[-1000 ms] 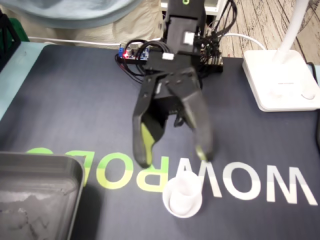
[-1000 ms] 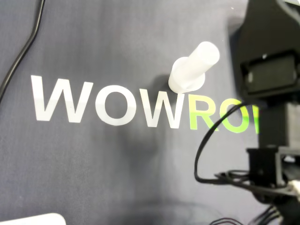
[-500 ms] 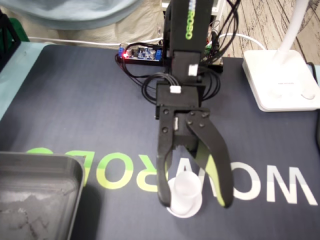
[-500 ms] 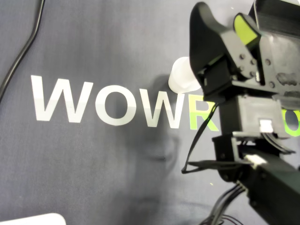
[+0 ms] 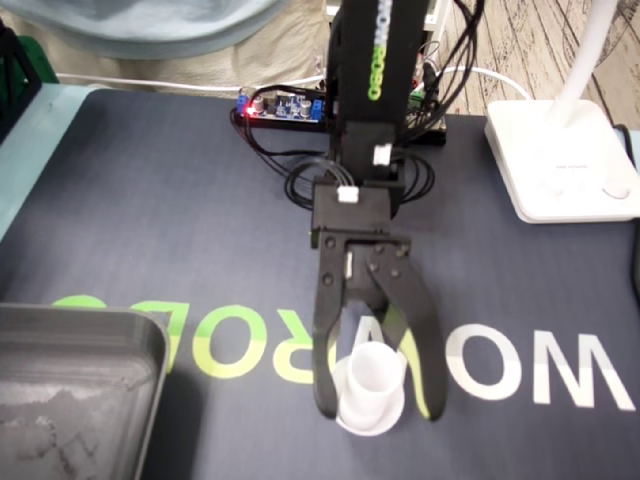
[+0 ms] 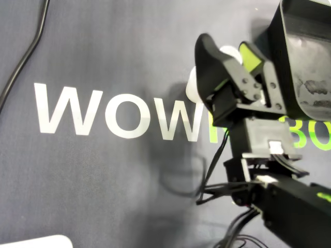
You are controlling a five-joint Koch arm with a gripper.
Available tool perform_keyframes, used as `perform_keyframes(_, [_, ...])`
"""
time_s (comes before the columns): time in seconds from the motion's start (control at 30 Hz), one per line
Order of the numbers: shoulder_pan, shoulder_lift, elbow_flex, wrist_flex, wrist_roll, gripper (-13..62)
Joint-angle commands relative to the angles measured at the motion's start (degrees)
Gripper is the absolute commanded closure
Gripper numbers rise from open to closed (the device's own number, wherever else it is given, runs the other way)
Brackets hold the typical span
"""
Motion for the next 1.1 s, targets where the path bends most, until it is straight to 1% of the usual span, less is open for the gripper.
perform_keyframes(0.0, [-0.1,-0.7,-0.5,-6.3,-0.4,16.6])
perform_keyframes(0.13, [-0.4,-4.8,-0.6,-9.8,-0.4,16.7])
perform_keyframes(0.23, [-0.7,-5.8,-0.7,-9.7,-0.4,17.1])
perform_keyframes(0.33, [-0.7,-6.6,-0.9,-9.6,-0.3,19.1])
perform_keyframes(0.5, [-0.8,-7.6,-1.1,-9.4,-0.3,19.2])
perform_keyframes(0.57, [-1.2,-8.0,-1.1,-9.3,-0.2,22.5])
perform_keyframes(0.77, [-2.4,-8.5,-1.1,-9.1,0.8,28.4])
perform_keyframes(0.87, [-2.9,-8.7,-1.1,-9.1,1.6,30.9])
perform_keyframes(1.0, [-3.1,-8.8,-1.3,-9.0,2.2,31.3])
perform_keyframes(1.07, [-3.1,-8.8,-1.3,-9.0,2.9,34.5])
